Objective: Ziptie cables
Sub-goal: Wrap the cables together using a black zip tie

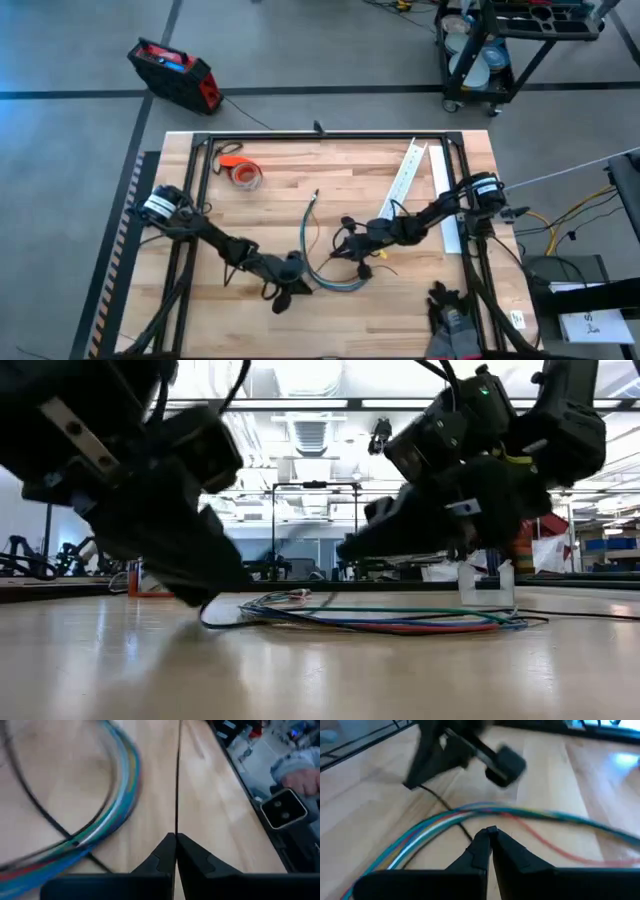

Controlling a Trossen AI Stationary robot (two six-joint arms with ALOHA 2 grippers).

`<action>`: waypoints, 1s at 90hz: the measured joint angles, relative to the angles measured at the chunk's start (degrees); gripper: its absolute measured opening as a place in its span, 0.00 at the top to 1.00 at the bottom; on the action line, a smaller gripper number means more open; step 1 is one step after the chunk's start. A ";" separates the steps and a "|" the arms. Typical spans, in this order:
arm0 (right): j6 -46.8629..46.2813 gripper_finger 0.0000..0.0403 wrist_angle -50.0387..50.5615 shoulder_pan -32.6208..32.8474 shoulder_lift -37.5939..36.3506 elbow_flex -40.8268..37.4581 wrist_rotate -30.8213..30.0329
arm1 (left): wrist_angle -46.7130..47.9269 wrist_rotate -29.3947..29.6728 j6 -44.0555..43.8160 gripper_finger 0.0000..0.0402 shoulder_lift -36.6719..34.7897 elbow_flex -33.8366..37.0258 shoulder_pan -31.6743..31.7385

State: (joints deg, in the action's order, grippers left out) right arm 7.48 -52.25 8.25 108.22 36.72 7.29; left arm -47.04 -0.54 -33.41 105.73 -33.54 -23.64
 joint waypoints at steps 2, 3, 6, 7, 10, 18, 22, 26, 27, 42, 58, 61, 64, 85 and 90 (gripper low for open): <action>0.61 1.00 0.53 0.00 0.00 0.45 0.04 | -0.83 -0.09 -0.91 1.00 0.00 0.54 0.29; 0.92 1.00 0.80 0.00 0.00 0.68 0.05 | -1.31 -0.15 -1.38 1.00 0.00 0.79 0.44; 1.50 1.00 1.62 0.00 0.00 1.30 0.19 | -3.02 -0.43 -2.62 1.00 -0.04 1.55 0.86; 1.71 1.00 1.81 0.00 0.00 1.50 0.22 | -3.53 -0.46 -3.04 1.00 -0.12 1.78 0.98; 2.50 1.00 2.67 0.00 0.00 2.03 0.40 | -4.80 -0.47 -4.03 1.00 -0.39 2.54 1.32; 2.82 1.00 4.17 0.00 0.00 2.93 0.59 | -7.10 -0.48 -4.56 1.00 -0.93 4.04 1.63; 2.85 1.00 4.98 0.00 0.00 3.08 0.59 | -7.36 -0.45 -4.49 1.00 -1.19 4.48 1.64; 2.72 1.00 5.39 0.00 0.00 3.18 0.59 | -7.42 -0.48 -4.48 1.00 -1.22 4.73 1.62; 2.65 1.00 5.43 0.00 0.00 3.18 0.59 | -7.42 -0.48 -4.48 1.00 -1.22 4.79 1.62; 1.51 1.00 5.35 -0.01 0.00 3.18 0.59 | -6.97 -0.48 -4.14 1.00 -1.20 5.14 1.58; 1.56 1.00 5.35 -0.02 0.00 3.18 0.59 | -4.33 -0.67 -4.88 1.00 -1.89 4.95 1.64; 2.04 1.00 5.31 0.02 0.00 3.18 0.59 | -3.08 -0.72 -5.21 1.00 -2.39 5.00 1.75; 2.65 1.00 5.29 0.21 0.00 3.18 0.57 | -1.77 -0.76 -5.27 1.00 -2.97 5.03 1.82; 5.67 1.00 5.22 1.88 0.00 3.22 0.14 | 6.93 2.90 -8.69 1.00 -7.84 5.27 3.80; 5.66 1.00 5.00 1.86 0.00 3.25 0.03 | 8.08 3.04 -10.04 1.00 -8.29 5.28 4.45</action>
State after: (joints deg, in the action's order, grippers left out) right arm 13.14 -47.24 10.11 108.22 39.97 7.32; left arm -38.96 2.50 -43.45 97.44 -28.26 -19.19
